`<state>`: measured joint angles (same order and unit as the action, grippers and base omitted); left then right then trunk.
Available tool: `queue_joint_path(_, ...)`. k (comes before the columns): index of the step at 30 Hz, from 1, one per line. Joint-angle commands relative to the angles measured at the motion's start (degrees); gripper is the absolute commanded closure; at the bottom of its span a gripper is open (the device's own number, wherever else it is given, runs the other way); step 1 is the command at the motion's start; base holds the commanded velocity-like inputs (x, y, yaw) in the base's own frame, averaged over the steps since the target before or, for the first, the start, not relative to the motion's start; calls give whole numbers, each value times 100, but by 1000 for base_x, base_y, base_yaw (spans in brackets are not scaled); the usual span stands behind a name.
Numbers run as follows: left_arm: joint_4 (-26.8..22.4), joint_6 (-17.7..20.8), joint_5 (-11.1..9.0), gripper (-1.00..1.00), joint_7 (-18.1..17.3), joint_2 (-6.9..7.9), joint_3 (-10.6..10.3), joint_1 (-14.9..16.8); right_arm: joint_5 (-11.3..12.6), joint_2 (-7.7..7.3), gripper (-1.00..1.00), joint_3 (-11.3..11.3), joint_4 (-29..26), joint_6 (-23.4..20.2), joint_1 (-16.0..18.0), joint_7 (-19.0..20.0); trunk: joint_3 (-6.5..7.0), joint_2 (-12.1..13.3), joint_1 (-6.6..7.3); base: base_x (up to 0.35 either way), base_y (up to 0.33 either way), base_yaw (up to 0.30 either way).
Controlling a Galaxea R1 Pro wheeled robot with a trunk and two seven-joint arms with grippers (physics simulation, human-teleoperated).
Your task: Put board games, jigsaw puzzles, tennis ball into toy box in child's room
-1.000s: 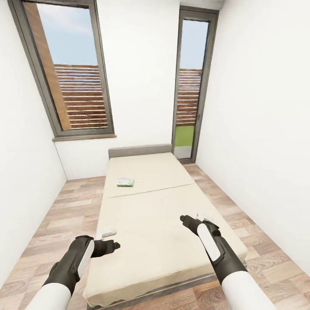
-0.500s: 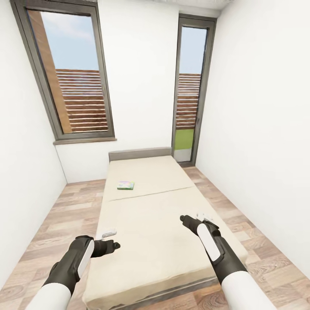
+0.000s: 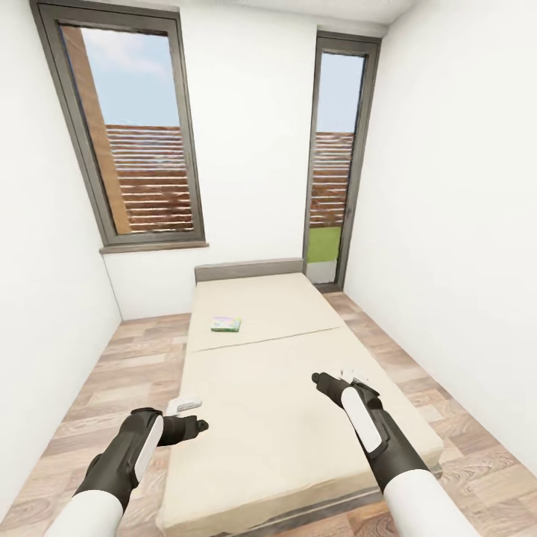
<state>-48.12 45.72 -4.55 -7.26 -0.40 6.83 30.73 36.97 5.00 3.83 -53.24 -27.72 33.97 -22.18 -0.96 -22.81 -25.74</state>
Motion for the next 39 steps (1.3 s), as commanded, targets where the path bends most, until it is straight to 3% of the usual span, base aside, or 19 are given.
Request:
queue_joint_path(1,-5,33,-37,-100,0,-4,18,4,60,-1,-100,12,-9,-6,4,-57,-9,-11,-4,21,95,3)
queue_joint_path(13,-5,33,-37,-100,-3,-9,18,4,66,-6,-100,6,-4,-12,4,-56,-7,-11,-4,21,140,-58)
queue_joint_path(39,-6,33,-37,-100,-3,-13,4,4,73,1,-100,4,-1,-14,4,-57,-7,-11,-4,94,118,-266)
